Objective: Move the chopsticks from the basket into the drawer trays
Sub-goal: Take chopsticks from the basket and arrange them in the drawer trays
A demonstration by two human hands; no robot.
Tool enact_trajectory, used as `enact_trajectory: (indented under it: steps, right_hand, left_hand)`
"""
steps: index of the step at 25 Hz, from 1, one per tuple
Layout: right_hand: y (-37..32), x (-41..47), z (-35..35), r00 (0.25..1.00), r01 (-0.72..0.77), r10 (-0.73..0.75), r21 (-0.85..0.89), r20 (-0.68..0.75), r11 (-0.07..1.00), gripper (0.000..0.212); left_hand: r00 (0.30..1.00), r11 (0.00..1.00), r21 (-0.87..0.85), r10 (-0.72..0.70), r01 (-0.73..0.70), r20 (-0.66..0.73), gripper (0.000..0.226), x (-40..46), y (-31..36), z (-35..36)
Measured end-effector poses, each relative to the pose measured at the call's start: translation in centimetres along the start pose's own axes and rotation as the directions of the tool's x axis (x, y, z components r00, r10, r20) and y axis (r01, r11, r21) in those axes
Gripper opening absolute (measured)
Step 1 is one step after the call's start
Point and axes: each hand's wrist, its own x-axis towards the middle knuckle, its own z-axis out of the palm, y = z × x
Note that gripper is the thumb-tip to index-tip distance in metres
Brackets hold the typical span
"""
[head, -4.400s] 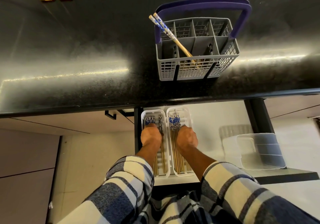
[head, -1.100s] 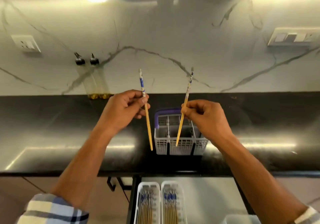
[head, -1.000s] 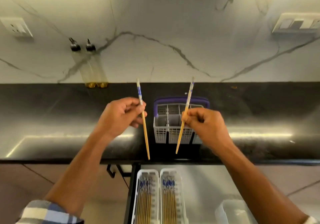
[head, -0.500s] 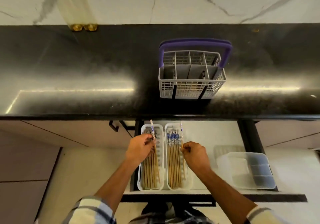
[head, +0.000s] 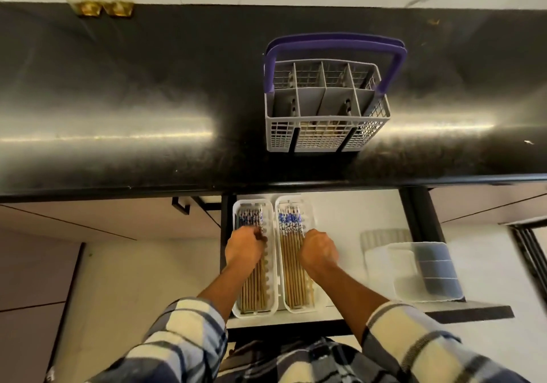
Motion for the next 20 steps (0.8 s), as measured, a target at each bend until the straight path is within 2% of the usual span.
enact_trajectory:
  steps: [4,9,15,20]
  right_hand:
    - [-1.5,0.9,0.2,0.998,-0.028,0.033,-0.082,0.059,0.996,0.024]
    - [-2.7,1.8,0.2,0.99,-0.034,0.058,-0.175,0.13,0.984,0.021]
    - [-3.2,2.6,0.5,0.984,-0.037,0.068,-0.188,0.162,0.981,0.022]
    - [-3.2,3.1,0.1,0.983,-0.04,0.072,-0.183,0.171,0.982,0.022]
  left_hand:
    - [0.996,0.994,0.07,-0.09,0.088,0.019,0.01,0.8,0.9,1.1]
    - [0.992,0.98,0.195,-0.069,0.048,0.101,0.012,1.5,1.0,2.0]
    - [0.994,0.984,0.17,-0.074,0.059,0.084,0.014,2.3,0.7,2.2]
    - [0.988,0.989,0.067,-0.133,0.128,0.075,0.01,2.3,0.9,2.0]
